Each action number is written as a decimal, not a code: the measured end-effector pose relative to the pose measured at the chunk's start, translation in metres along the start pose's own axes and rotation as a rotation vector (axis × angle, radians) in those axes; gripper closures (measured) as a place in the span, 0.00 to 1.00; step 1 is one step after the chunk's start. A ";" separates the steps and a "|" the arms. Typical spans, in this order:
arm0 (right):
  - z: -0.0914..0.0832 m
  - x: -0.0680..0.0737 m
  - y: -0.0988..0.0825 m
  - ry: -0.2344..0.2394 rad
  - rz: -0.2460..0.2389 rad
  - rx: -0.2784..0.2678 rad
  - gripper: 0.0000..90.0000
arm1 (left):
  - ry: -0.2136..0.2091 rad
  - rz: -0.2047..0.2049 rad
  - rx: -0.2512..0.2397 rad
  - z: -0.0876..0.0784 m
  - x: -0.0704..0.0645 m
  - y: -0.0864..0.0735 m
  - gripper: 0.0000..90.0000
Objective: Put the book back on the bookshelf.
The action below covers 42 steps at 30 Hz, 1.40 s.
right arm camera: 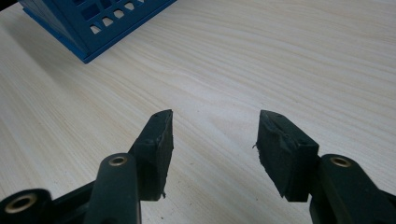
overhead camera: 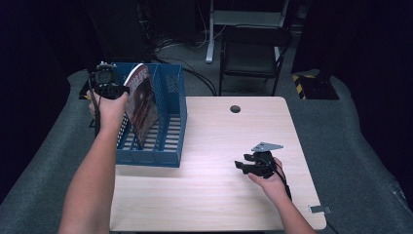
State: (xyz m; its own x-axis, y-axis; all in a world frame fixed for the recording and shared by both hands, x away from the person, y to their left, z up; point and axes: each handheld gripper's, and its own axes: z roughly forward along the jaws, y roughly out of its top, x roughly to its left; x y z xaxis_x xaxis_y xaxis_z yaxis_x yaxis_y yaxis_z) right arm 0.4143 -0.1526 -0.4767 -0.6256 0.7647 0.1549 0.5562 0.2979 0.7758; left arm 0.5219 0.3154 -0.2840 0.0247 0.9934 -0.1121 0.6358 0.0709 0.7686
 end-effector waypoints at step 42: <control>0.001 -0.001 0.000 -0.006 -0.001 0.000 0.51 | -0.096 0.019 -0.009 0.003 0.009 -0.020 0.44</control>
State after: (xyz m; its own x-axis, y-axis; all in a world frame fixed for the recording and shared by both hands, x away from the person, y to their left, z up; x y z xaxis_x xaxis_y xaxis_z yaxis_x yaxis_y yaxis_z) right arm 0.4150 -0.1528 -0.4774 -0.6226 0.7679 0.1507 0.5557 0.2982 0.7761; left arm 0.5117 0.3231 -0.3025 0.1108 0.9814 -0.1568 0.6277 0.0532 0.7766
